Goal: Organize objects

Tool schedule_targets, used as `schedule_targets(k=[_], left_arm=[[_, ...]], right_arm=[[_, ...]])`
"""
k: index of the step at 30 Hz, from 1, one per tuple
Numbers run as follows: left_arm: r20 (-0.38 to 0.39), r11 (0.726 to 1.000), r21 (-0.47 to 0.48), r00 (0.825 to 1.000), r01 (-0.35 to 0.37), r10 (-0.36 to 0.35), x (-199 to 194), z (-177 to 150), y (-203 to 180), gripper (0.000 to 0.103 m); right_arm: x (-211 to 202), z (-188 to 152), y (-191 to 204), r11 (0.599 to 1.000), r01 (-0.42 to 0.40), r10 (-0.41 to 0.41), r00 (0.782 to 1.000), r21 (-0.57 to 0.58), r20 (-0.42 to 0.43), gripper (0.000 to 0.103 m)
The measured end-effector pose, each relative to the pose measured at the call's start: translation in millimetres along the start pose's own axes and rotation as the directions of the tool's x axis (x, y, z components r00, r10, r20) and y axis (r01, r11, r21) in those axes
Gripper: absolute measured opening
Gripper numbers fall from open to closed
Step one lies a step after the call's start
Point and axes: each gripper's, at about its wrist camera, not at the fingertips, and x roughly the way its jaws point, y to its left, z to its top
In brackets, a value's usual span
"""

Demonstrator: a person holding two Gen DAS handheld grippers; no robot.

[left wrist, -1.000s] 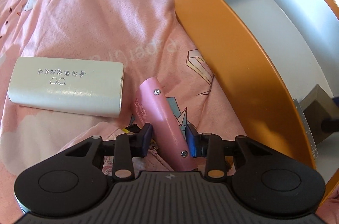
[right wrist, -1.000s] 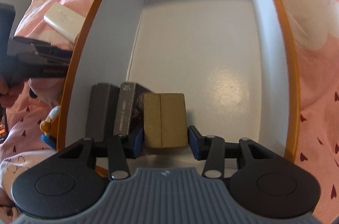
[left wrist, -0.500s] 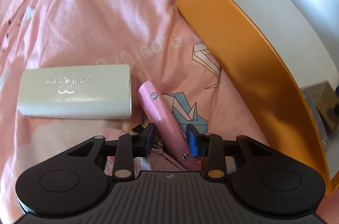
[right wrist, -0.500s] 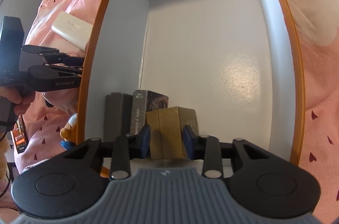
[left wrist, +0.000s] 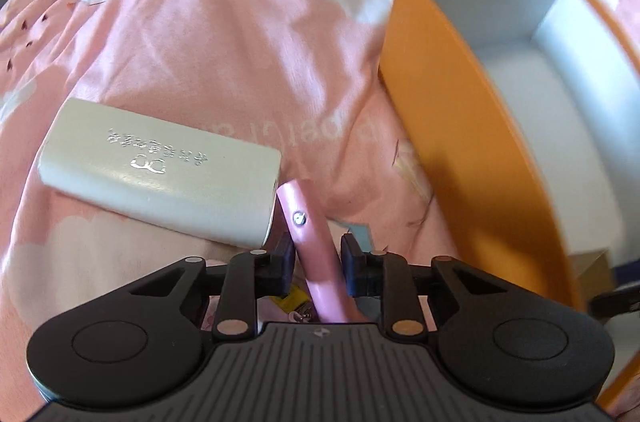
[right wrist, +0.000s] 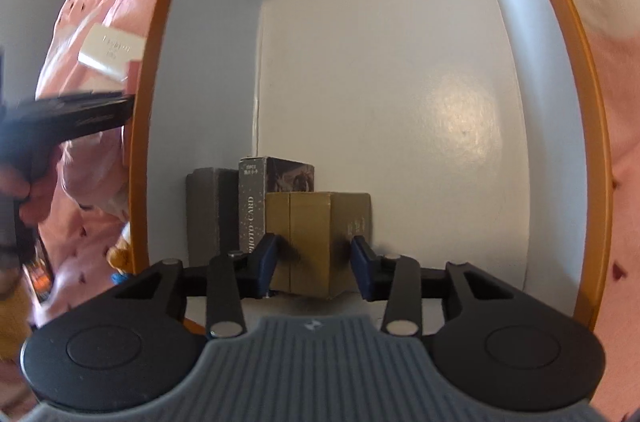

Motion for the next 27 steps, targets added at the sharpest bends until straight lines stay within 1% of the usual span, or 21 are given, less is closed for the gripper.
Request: schedule_targets(k=[2,3,4,6,8,10,11,12,13,14,16,17,18,20,21,22,23,25,27], left_arm=[[0.039,0.996,-0.058,0.997,0.063,-0.061,-15.3,-0.4,3.4,0.021],[0.058,0.993,-0.075,0.995,0.09,-0.086,-24.3,-1.4,3.8,0.02],[0.079,0.991,-0.08,0.991,0.111,-0.104,-33.7,-0.2,0.7,0.019],[0.126,0.988,-0.065,0.984,0.138,-0.129,-55.7,-1.6,-6.4,0.019],[0.181,0.984,-0.046,0.97,0.171,-0.16,-83.9,-3.0,-13.0,0.019],[0.248,0.976,-0.046,0.949,0.211,-0.194,-105.7,-5.6,-19.2,0.019],[0.279,0.97,-0.038,0.935,0.241,-0.221,-110.4,-6.6,-24.6,0.019],[0.299,0.96,-0.029,0.919,0.28,-0.259,-124.5,-6.4,-30.5,0.019],[0.304,0.947,-0.025,0.905,0.321,-0.299,-128.8,-5.9,-38.1,0.019],[0.293,0.925,-0.022,0.887,0.378,-0.356,-119.8,-2.4,-49.2,0.019],[0.243,0.883,-0.02,0.859,0.468,-0.45,-104.8,-2.2,-70.8,0.019],[0.211,0.871,-0.031,0.855,0.491,-0.474,-91.4,-1.0,-82.4,0.019],[0.18,0.865,-0.04,0.856,0.499,-0.485,-78.2,0.2,-94.7,0.019],[0.125,0.861,-0.07,0.86,0.505,-0.494,-54.7,-0.4,-114.9,0.019],[0.103,0.855,-0.088,0.859,0.511,-0.502,-46.1,-0.5,-121.7,0.019],[0.087,0.85,-0.101,0.855,0.517,-0.511,-39.0,-0.9,-127.6,0.019],[0.072,0.849,-0.123,0.858,0.514,-0.509,-35.1,-2.5,-132.3,0.019],[0.059,0.857,-0.142,0.868,0.495,-0.492,-29.3,-1.1,-137.0,0.019],[0.037,0.865,-0.156,0.878,0.477,-0.477,-26.4,1.2,-137.3,0.019]], right_arm=[[-0.1,-0.1,-0.2,1.0,-0.005,0.005,1.0,0.009,-0.001,0.041],[0.0,0.1,0.1,1.0,-0.003,0.003,1.0,0.013,-0.003,0.041],[-0.7,0.5,1.8,1.0,0.006,-0.006,1.0,0.011,-0.006,0.038],[-7.3,-0.1,9.7,0.999,0.043,-0.042,0.999,-0.028,0.011,0.036],[-21.5,-3.3,17.8,0.993,0.091,-0.086,0.994,-0.073,0.064,0.036],[-39.0,-7.1,26.1,0.988,0.117,-0.103,0.986,-0.105,0.13,0.036],[-48.6,-8.4,29.7,0.984,0.131,-0.111,0.98,-0.119,0.163,0.036],[-58.2,-10.1,32.7,0.979,0.146,-0.117,0.974,-0.14,0.196,0.036],[-67.5,-10.9,34.4,0.973,0.171,-0.133,0.964,-0.152,0.232,0.036],[-76.3,-12.8,35.7,0.966,0.202,-0.154,0.952,-0.163,0.265,0.035],[-92.4,-14.8,34.8,0.944,0.266,-0.191,0.924,-0.198,0.331,0.032],[-98.6,-17.5,33.9,0.934,0.286,-0.2,0.914,-0.212,0.352,0.031],[-103.4,-19.8,32.1,0.927,0.298,-0.201,0.908,-0.228,0.367,0.026],[-106.3,-22.8,29.9,0.909,0.316,-0.201,0.904,-0.272,0.378,0.023],[-102.5,-20.5,29.1,0.897,0.327,-0.204,0.903,-0.297,0.378,0.02],[-100.1,-20.8,28.1,0.881,0.339,-0.208,0.904,-0.33,0.373,0.016],[-97.4,-21.3,23.2,0.859,0.348,-0.209,0.908,-0.376,0.363,0.016],[-89.1,-25.3,20.4,0.816,0.352,-0.211,0.92,-0.459,0.33,0.014],[-77.8,-31.6,21.9,0.752,0.35,-0.215,0.931,-0.558,0.295,0.013]])
